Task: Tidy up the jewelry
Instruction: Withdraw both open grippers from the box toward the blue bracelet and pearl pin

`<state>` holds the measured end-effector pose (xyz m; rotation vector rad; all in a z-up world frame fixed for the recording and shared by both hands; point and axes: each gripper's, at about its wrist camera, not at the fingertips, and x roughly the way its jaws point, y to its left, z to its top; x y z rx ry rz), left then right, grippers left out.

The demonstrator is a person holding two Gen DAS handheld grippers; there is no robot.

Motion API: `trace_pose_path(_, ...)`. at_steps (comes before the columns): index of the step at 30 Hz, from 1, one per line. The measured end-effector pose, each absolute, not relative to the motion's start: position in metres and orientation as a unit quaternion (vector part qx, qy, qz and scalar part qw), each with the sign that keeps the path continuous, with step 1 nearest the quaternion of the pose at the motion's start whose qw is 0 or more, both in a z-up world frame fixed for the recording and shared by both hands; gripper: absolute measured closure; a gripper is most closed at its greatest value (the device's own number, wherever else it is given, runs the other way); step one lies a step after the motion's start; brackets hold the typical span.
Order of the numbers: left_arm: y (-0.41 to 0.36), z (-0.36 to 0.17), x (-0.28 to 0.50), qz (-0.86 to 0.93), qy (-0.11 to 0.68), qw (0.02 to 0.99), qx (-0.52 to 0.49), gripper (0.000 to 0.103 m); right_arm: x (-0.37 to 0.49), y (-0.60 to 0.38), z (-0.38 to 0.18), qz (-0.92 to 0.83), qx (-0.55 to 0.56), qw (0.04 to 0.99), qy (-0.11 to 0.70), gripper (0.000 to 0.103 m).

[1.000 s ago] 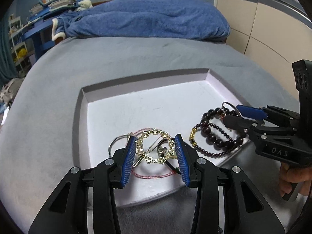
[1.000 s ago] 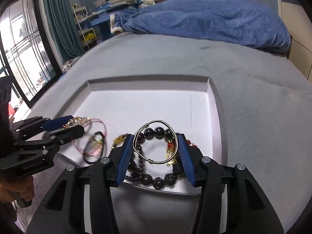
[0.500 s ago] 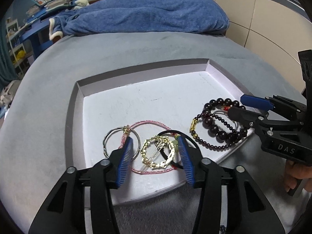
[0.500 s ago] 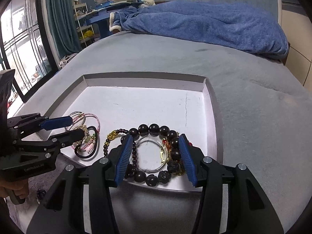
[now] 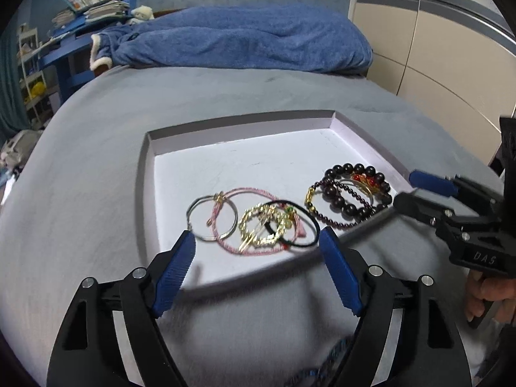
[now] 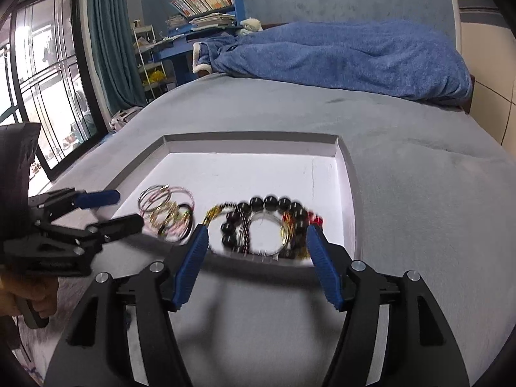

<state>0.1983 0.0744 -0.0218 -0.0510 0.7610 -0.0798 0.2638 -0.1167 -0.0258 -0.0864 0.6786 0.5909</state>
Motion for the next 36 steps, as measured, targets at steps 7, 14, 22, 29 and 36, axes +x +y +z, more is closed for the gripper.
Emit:
trace_pose_path(7,0.070,-0.019,0.167,-0.048,0.342,0.938,0.003,0.023,0.247,-0.123,-0.030,0.282,-0.037,0.899,0.333,0.039)
trace_pose_path(14,0.063,-0.016,0.137,-0.071,0.325,0.943,-0.001,0.023,0.229,-0.131,-0.037,0.281,-0.027,0.897,0.340,0.036)
trace_pose_path(22,0.057,-0.029,0.107,-0.070,0.342,0.937,-0.005,0.023,0.214,-0.139,-0.049,0.270,-0.016,0.890,0.367,0.034)
trace_pose_path(29,0.059,-0.041,0.101,-0.081,0.373,0.924,-0.035,0.023,0.209,-0.148,-0.049,0.249,-0.002,0.896,0.368,0.027)
trace_pose_path(36,0.054,-0.050,0.106,-0.093,0.397,0.912,-0.039,0.036,0.211,-0.148,-0.050,0.249,0.001,0.894,0.373,0.027)
